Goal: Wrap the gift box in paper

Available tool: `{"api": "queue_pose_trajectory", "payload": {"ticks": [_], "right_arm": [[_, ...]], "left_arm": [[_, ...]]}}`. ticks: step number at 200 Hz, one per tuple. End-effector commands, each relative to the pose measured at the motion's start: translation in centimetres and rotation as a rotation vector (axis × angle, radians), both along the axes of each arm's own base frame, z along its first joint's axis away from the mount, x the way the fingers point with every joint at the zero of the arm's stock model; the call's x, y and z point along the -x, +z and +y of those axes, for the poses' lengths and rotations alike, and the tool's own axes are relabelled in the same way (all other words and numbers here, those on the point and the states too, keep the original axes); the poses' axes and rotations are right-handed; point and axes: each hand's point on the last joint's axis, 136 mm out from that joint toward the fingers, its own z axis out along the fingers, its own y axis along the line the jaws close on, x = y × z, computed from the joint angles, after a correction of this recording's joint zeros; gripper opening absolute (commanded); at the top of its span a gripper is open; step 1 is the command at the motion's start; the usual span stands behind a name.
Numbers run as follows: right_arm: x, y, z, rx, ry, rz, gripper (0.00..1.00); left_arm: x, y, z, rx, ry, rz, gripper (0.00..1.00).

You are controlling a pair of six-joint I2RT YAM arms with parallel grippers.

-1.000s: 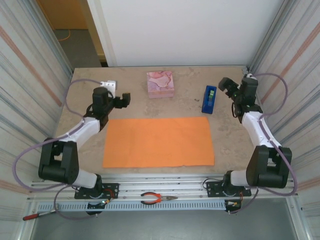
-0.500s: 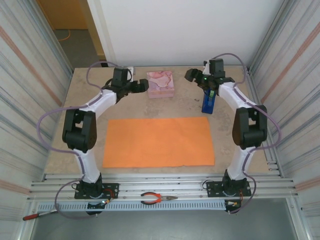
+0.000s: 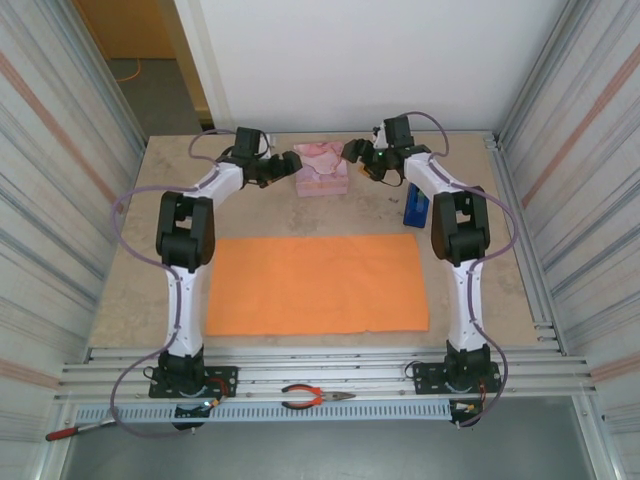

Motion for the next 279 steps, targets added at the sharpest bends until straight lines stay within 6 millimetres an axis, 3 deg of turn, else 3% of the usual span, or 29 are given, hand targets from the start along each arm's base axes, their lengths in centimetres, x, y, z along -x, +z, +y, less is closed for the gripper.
{"api": "queue_pose_trajectory", "payload": {"ticks": [1, 50, 73, 90, 118, 139, 164, 167, 191, 194, 200, 279], "right_arm": [[0.1, -0.6, 1.7, -0.047, 0.027, 0.047, 0.77], [-0.3, -2.7, 2.6, -0.069, 0.043, 0.092, 0.73], [-0.1, -3.7, 2.9, -0.074, 0.051, 0.113, 0.66], [0.2, -4.0, 3.3, -0.087, 0.069, 0.123, 0.55], [1.3, -2.9, 4.5, -0.106, 0.115, 0.113, 0.36], [2.3, -1.0, 5.1, -0.112, 0.129, 0.079, 0.31], [4.1, 2.0, 6.0, -0.122, 0.148, 0.024, 0.31], [4.8, 1.1, 5.9, -0.116, 0.148, 0.047, 0.31], [7.6, 3.0, 6.4, -0.119, 0.161, 0.009, 0.31], [8.0, 3.0, 6.4, -0.117, 0.163, 0.007, 0.31], [8.8, 3.1, 6.4, -0.115, 0.164, 0.006, 0.31], [19.0, 3.6, 8.3, -0.061, 0.196, 0.02, 0.3]], "left_arm": [[-0.3, 0.7, -1.1, 0.058, -0.029, 0.021, 0.87], [-1.2, -0.4, -2.6, 0.104, -0.043, 0.036, 0.8], [-1.0, -1.3, -3.3, 0.118, -0.051, 0.052, 0.74], [-0.9, -1.6, -3.9, 0.146, -0.065, 0.062, 0.67], [-0.3, -0.2, -4.8, 0.155, -0.112, 0.035, 0.59], [0.7, 1.9, -5.4, 0.155, -0.147, -0.005, 0.57], [2.7, 5.0, -5.9, 0.164, -0.18, -0.062, 0.57], [3.0, 5.5, -6.0, 0.166, -0.183, -0.07, 0.57], [5.5, 8.0, -6.2, 0.184, -0.201, -0.116, 0.56], [5.9, 7.5, -6.2, 0.183, -0.202, -0.106, 0.56], [6.6, 9.1, -6.2, 0.195, -0.204, -0.134, 0.56], [16.6, 10.9, -7.0, 0.232, -0.26, -0.124, 0.55]]}}
